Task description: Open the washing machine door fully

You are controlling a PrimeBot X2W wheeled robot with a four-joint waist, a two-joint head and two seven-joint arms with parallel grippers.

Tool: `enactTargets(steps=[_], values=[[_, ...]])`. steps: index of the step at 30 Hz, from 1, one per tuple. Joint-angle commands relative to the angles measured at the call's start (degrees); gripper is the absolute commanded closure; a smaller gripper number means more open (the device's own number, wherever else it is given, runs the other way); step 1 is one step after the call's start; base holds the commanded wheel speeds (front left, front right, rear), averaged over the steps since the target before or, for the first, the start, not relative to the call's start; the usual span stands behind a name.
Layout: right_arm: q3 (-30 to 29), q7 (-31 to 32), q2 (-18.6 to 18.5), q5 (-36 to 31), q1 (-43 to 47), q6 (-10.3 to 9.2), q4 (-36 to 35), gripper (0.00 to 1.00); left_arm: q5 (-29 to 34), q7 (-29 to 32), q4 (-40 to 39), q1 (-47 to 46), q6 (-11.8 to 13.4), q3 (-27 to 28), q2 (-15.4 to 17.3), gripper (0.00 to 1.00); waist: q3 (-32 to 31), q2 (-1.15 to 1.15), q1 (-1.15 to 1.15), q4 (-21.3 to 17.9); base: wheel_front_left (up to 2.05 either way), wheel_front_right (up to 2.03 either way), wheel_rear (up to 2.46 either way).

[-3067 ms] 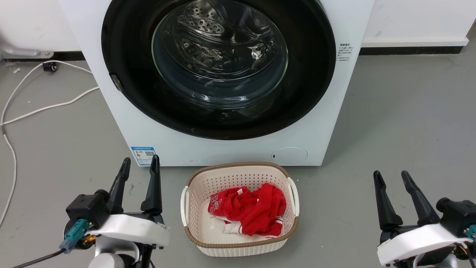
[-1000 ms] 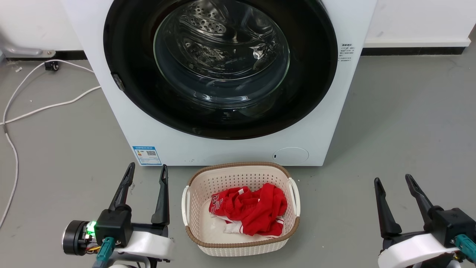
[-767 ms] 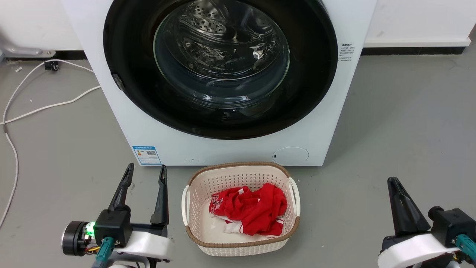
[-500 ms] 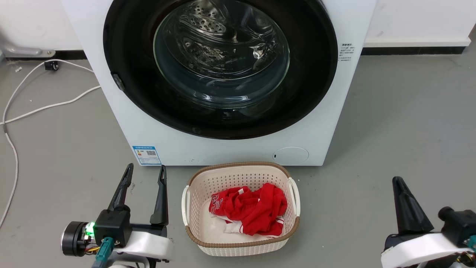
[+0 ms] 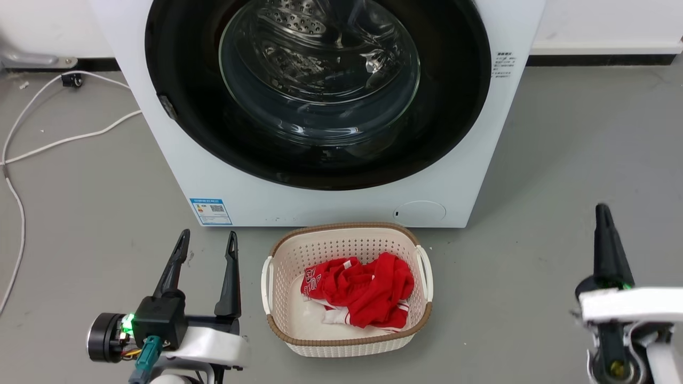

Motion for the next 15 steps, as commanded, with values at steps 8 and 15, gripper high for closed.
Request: enactTargets(steps=[8, 15], values=[[-3.0, 2.2, 0.1, 25.0, -15.5, -0.02, 8.8, 1.00, -0.4, -0.2, -0.6, -2.8, -0.5, 0.4, -0.4, 0.00, 3.6, 0.00, 0.00, 0.8, 0.00, 0.00, 0.00], [-8.0, 9.8, -1.9, 32.3, -32.5, -0.02, 20.2, 1.00, -0.4, -0.2, -1.6, -5.8, -0.9, 0.8, -0.5, 0.00, 8.4, 0.00, 0.00, 1.5, 0.00, 0.00, 0.00]])
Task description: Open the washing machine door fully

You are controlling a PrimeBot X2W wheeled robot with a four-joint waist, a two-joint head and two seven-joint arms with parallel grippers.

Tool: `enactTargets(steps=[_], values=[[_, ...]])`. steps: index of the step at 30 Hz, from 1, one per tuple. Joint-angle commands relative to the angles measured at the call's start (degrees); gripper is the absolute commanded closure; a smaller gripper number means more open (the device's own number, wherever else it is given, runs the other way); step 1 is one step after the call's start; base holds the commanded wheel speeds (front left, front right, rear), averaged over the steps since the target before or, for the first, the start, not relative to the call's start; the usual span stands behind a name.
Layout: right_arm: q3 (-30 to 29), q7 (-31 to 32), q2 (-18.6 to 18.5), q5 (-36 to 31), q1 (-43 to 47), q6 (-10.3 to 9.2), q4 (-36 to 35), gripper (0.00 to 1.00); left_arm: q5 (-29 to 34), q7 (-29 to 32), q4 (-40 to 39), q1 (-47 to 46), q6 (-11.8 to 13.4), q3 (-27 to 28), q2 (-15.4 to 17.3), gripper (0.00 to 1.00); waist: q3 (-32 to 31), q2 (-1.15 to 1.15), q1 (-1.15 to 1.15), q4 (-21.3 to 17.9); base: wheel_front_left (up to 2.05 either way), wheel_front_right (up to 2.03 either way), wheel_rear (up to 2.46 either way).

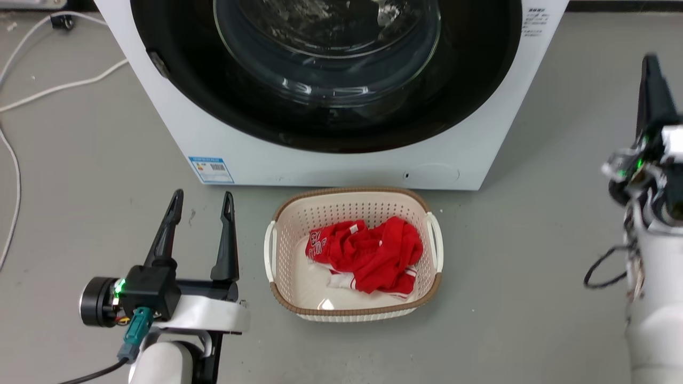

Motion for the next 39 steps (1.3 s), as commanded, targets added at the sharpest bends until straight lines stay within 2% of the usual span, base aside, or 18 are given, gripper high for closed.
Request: enactTargets(steps=[1, 9, 19, 25, 31, 39], values=[[-0.4, 1.7, -1.2, 0.4, -3.6, -0.01, 2.8, 1.00, 0.0, -0.2, -0.4, -1.2, -0.2, 0.1, 0.0, 0.00, 2.2, 0.00, 0.00, 0.5, 0.00, 0.00, 0.00], [1.2, 10.2, -7.7, -4.6, -23.2, -0.01, 19.3, 1.00, -0.3, -0.2, -1.2, -5.3, -0.8, -0.2, -0.3, 0.00, 7.6, 0.00, 0.00, 2.1, 0.00, 0.00, 0.00], [6.5, 19.3, -9.8, -14.8, -41.9, -0.02, 34.9, 1.00, -0.5, -0.2, -2.3, -8.7, -1.1, -0.6, -0.5, 0.00, 13.0, 0.00, 0.00, 3.6, 0.00, 0.00, 0.00], [8.4, 20.1, -9.8, -19.7, -48.5, -0.02, 42.0, 1.00, -0.1, -0.2, -2.7, -10.3, -1.8, -0.7, -0.6, 0.00, 15.3, 0.00, 0.00, 4.4, 0.00, 0.00, 0.00], [8.7, 20.1, -9.7, -21.8, -52.2, -0.03, 45.2, 1.00, 0.2, -0.2, -2.8, -11.3, -2.1, -0.9, -0.6, 0.00, 16.9, 0.00, 0.00, 5.0, 0.00, 0.00, 0.00], [7.6, 27.1, -8.2, -21.0, -53.4, 0.04, 47.1, 1.00, 0.3, -0.2, -2.7, -11.3, -2.1, -1.0, -0.6, 0.00, 17.7, 0.00, 0.00, 5.2, 0.00, 0.00, 0.00]])
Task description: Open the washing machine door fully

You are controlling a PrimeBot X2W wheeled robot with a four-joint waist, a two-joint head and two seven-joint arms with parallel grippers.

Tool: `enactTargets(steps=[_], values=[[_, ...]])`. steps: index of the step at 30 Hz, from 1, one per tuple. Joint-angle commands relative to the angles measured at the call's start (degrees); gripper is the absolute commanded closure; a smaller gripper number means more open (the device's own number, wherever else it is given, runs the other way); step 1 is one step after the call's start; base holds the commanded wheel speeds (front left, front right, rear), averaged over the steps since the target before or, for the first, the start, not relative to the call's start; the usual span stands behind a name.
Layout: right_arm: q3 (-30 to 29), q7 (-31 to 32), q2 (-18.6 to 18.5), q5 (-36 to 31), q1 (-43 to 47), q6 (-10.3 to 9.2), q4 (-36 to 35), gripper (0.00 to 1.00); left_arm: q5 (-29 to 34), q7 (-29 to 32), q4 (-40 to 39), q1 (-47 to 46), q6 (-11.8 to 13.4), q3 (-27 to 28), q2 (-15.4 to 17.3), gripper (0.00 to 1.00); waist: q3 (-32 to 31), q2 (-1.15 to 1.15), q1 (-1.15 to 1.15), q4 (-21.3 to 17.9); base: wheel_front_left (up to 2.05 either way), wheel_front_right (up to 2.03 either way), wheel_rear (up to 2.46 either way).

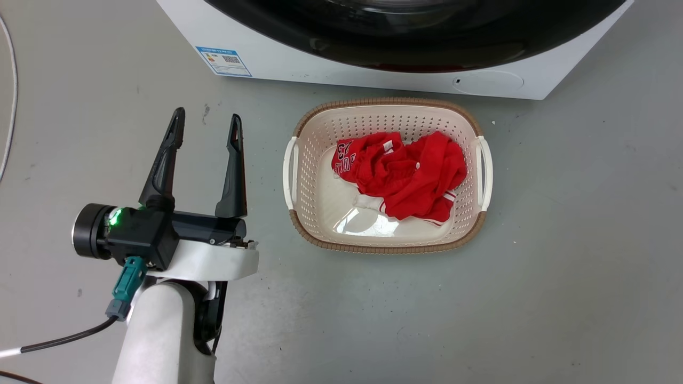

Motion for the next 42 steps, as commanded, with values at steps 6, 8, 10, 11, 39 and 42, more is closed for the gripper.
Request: enactTargets(steps=[6, 8, 10, 11, 39, 42], values=[[0.0, 8.6, 2.4, 1.9, 1.3, 0.15, 0.1, 1.00, -0.2, -0.2, 0.5, -0.1, 0.3, -0.2, 0.0, 0.00, -1.0, 0.00, -0.01, -0.4, 0.00, 0.00, 0.00], [0.0, 11.7, 2.7, 2.7, 2.4, 0.15, -0.5, 1.00, -0.2, -0.2, 0.8, 0.2, 0.4, -0.3, 0.0, 0.00, -1.7, 0.00, -0.01, -0.6, 0.00, 0.00, 0.00], [0.1, 14.7, 2.6, 3.4, 3.9, 0.14, -1.5, 1.00, -0.3, -0.2, 1.1, 0.6, 0.3, -0.3, -0.1, 0.00, -2.7, 0.00, -0.01, -0.9, 0.00, 0.00, 0.00], [0.3, 16.0, 2.6, 3.6, 4.8, 0.14, -2.1, 1.00, -0.3, -0.2, 1.3, 0.9, 0.3, -0.4, 0.0, 0.00, -3.3, 0.00, -0.01, -1.0, 0.00, 0.00, 0.00], [7.6, 38.7, 11.1, 14.2, 39.9, 0.12, -29.6, 1.00, -0.8, -0.2, 5.0, 10.8, 0.9, -2.2, -0.1, 0.00, -21.5, 0.00, -0.01, -2.2, 0.00, 0.00, 0.00], [10.1, 39.4, 11.4, 17.0, 42.0, 0.13, -32.1, 1.00, -1.0, -0.2, 5.3, 11.3, 0.9, -2.8, -0.1, 0.00, -22.0, 0.00, -0.01, -1.9, 0.00, 0.00, 0.00]])
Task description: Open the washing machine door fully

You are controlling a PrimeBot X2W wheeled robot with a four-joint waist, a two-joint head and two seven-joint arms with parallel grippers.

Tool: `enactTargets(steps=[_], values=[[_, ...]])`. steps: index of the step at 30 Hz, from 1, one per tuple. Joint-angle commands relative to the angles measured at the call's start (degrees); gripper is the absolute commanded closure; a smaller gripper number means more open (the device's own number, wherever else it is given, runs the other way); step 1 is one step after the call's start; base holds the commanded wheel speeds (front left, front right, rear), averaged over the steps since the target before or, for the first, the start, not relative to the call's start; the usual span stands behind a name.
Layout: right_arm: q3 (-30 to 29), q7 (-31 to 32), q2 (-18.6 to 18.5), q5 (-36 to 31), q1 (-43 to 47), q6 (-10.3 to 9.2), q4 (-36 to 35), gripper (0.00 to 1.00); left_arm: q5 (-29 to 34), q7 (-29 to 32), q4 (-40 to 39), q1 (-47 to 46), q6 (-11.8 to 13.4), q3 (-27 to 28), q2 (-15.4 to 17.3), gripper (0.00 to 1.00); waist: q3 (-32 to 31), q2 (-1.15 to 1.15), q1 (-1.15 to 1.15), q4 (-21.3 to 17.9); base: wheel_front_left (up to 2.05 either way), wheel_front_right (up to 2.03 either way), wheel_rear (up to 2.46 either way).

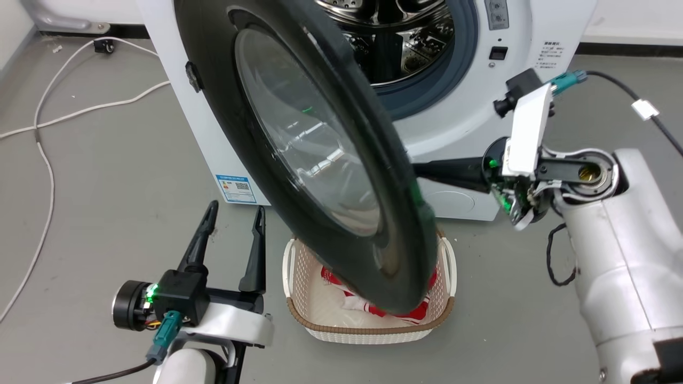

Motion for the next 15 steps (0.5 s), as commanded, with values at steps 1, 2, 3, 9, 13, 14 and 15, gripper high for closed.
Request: enactTargets(steps=[1, 2, 3, 9, 13, 14, 15], values=[[1.9, 0.4, 0.8, 2.5, 1.7, 0.13, -1.3, 1.00, -0.3, -0.2, 0.2, 0.7, 0.1, -0.4, 0.0, 0.00, -0.3, 0.00, 0.01, 0.3, 0.00, 0.00, 0.00], [3.4, 0.1, 0.9, 4.0, 2.2, 0.13, -2.1, 1.00, -0.3, -0.2, 0.3, 0.8, 0.1, -0.5, 0.0, 0.00, -0.4, 0.00, 0.01, 0.4, 0.00, 0.00, 0.00], [5.0, -0.3, 0.8, 5.4, 2.8, 0.12, -2.8, 1.00, -0.4, -0.2, 0.3, 0.8, 0.1, -0.6, 0.0, 0.00, -0.6, 0.00, 0.01, 0.5, 0.00, 0.00, 0.00], [14.1, -4.1, 0.5, 12.0, 5.2, 0.12, -5.8, 1.00, -0.5, -0.2, 0.7, 0.9, 0.2, -0.9, 0.0, 0.00, -1.0, 0.00, 0.01, 0.9, 0.00, 0.00, 0.00], [18.0, -7.4, 0.5, 14.8, 5.9, 0.12, -6.8, 1.00, -0.6, -0.2, 0.7, 1.0, 0.4, -0.8, 0.0, 0.00, -1.1, 0.00, 0.01, 0.8, 0.00, 0.00, 0.00], [18.5, -8.6, 0.5, 15.1, 6.0, 0.12, -7.1, 1.00, -0.6, -0.2, 0.7, 1.0, 0.4, -0.8, 0.0, 0.00, -1.1, 0.00, 0.01, 0.7, 0.00, 0.00, 0.00], [18.8, -10.2, 0.5, 15.1, 6.3, 0.12, -7.4, 1.00, -0.6, -0.2, 0.7, 1.0, 0.5, -0.7, 0.0, 0.00, -1.1, 0.00, 0.01, 0.6, 0.00, 0.00, 0.00]])
